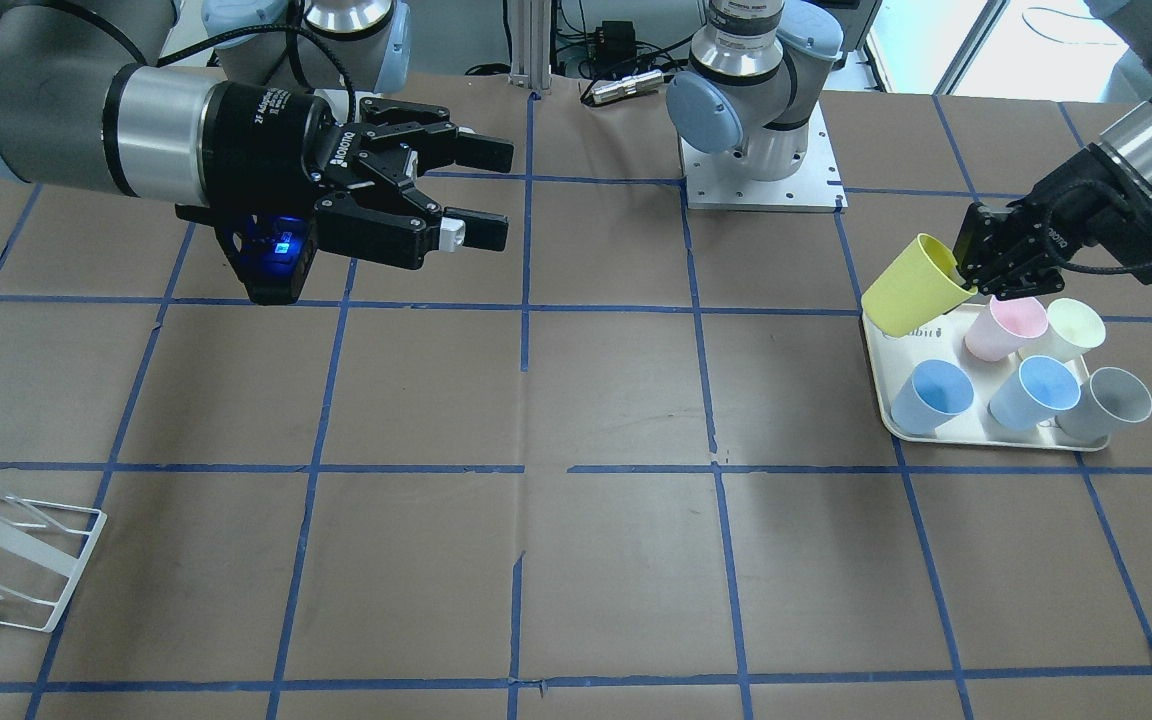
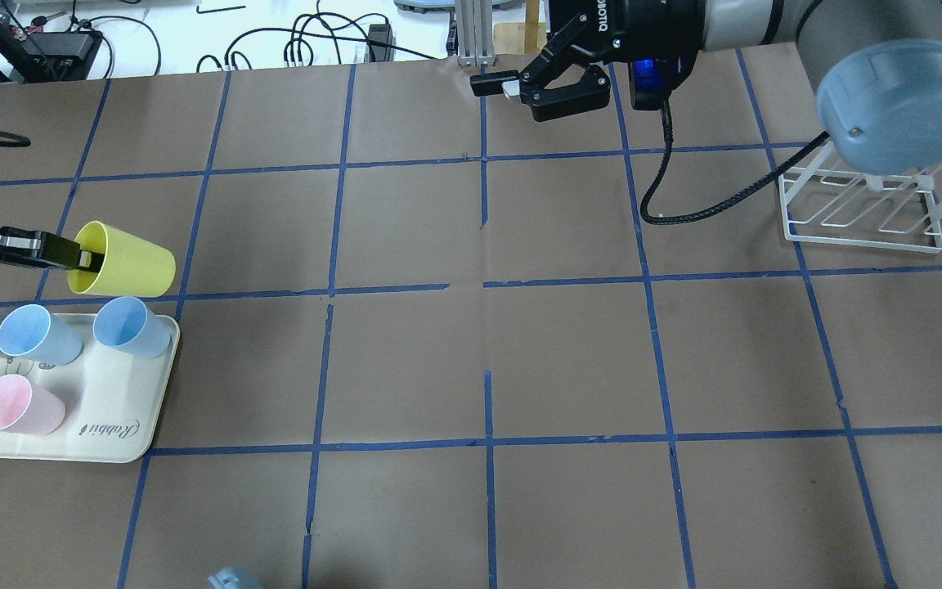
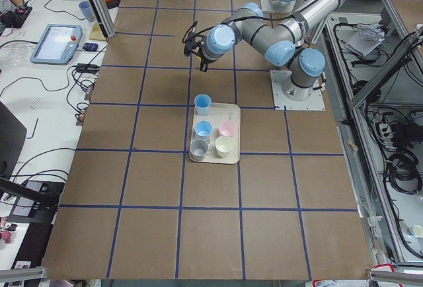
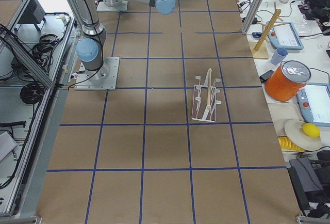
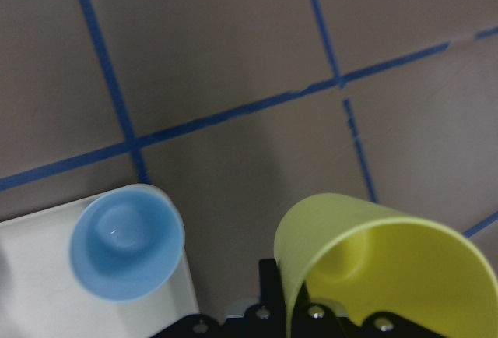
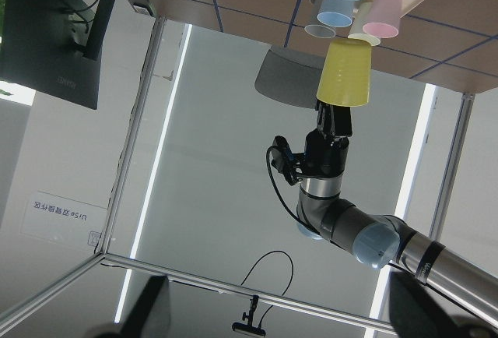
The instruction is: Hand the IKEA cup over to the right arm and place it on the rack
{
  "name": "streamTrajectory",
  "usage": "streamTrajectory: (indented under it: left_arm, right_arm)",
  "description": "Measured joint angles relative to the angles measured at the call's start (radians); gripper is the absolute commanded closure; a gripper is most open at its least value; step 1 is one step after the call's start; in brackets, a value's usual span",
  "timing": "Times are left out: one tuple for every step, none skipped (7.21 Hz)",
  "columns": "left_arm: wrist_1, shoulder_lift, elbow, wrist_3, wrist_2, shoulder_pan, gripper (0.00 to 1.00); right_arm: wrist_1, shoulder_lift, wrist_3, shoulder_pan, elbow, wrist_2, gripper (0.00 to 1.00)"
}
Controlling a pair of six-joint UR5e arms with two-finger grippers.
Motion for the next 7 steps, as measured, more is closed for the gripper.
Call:
streamTrajectory:
  left_arm:
    - [-0.004,0.000,0.010,-0.136,-0.124,-0.063,1.00]
    - [0.049,-0.002,0.015,-0.320,-0.244,-0.148,1.00]
    - [0.146,-0.007,0.014,-0.509,-0.351,-0.228,1.00]
    - [0.234,-0.011,0.011,-0.647,-0.445,-0.282,1.00]
    - [0.279,-0.011,0.004,-0.730,-0.559,-0.315,1.00]
    - [0.292,-0.004,-0.020,-0.782,-0.684,-0.332,1.00]
    - [0.300,0.011,-0.064,-0.809,-0.795,-0.346,1.00]
  right_arm:
    - [0.003,-0.003,0.006,0.001,0.000,0.008,0.00]
    - [0.003,-0.004,0.011,0.003,0.000,0.011,0.00]
    - [0.003,-0.003,0.012,0.007,0.000,0.006,0.00]
    - [0.006,-0.002,0.013,0.009,0.000,0.001,0.00]
    - [0.010,-0.001,0.020,0.010,0.001,0.000,0.00]
    - [0.009,-0.001,0.038,0.011,0.001,-0.001,0.00]
    - [0.007,-0.001,0.063,0.011,0.001,-0.002,0.00]
